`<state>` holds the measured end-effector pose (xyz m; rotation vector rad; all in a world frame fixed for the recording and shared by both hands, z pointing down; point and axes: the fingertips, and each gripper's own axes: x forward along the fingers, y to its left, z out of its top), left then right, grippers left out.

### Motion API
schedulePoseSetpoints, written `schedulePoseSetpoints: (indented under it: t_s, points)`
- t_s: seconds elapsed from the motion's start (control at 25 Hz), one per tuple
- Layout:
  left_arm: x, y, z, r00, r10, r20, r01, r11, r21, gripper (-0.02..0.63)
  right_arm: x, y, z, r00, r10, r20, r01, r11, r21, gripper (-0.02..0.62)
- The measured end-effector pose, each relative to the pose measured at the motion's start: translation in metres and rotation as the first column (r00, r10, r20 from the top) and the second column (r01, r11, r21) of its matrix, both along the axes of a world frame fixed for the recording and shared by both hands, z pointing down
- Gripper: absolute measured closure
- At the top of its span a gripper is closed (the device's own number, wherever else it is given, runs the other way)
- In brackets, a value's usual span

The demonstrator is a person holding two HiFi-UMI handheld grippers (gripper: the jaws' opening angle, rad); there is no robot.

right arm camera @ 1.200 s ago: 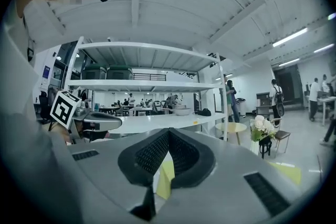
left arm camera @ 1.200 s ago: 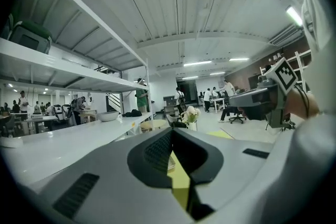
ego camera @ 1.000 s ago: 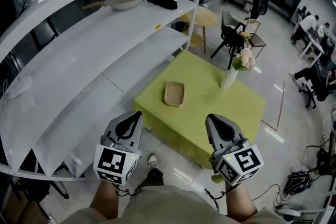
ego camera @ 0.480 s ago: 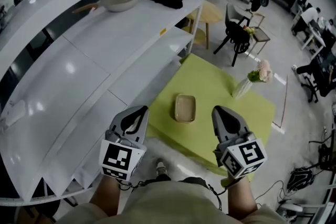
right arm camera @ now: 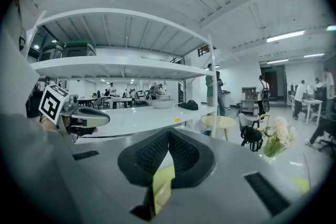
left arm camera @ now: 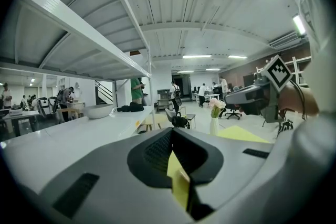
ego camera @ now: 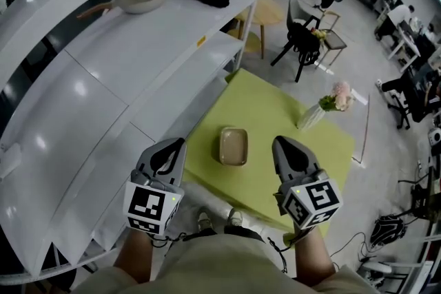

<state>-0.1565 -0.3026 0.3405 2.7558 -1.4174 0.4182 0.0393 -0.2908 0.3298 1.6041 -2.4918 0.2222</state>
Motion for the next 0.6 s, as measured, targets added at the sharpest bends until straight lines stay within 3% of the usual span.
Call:
schedulePoseSetpoints:
  t_s: [0.08,0.16,0.2,0.6]
  points:
    - [0.005,-0.006,0.003,1.000,-0.002,0.005,0.002,1.000,-0.005,0.601,0.006,-0.008,0.004,1.000,0.010,0.007,-0.010,1.000,-0.007,0.538]
    - [0.009,-0.012,0.007,1.000,-0.006,0.010,0.006,1.000,-0.011,0.601,0.011,-0.017,0.011,1.000,0.013,0.012,-0.013,1.000,-0.017,0.398]
    - [0.011,-0.015,0.010,1.000,-0.009,0.011,0.009,1.000,-0.015,0.601,0.013,-0.021,0.014,1.000,0.015,0.012,-0.015,1.000,-0.022,0.379]
    - [0.033,-0.046,0.041,0.999,-0.018,0.035,0.020,0.997,-0.071,0.601,0.030,-0.054,0.066,1.000,0.005,0.015,-0.003,0.993,-0.121,0.377]
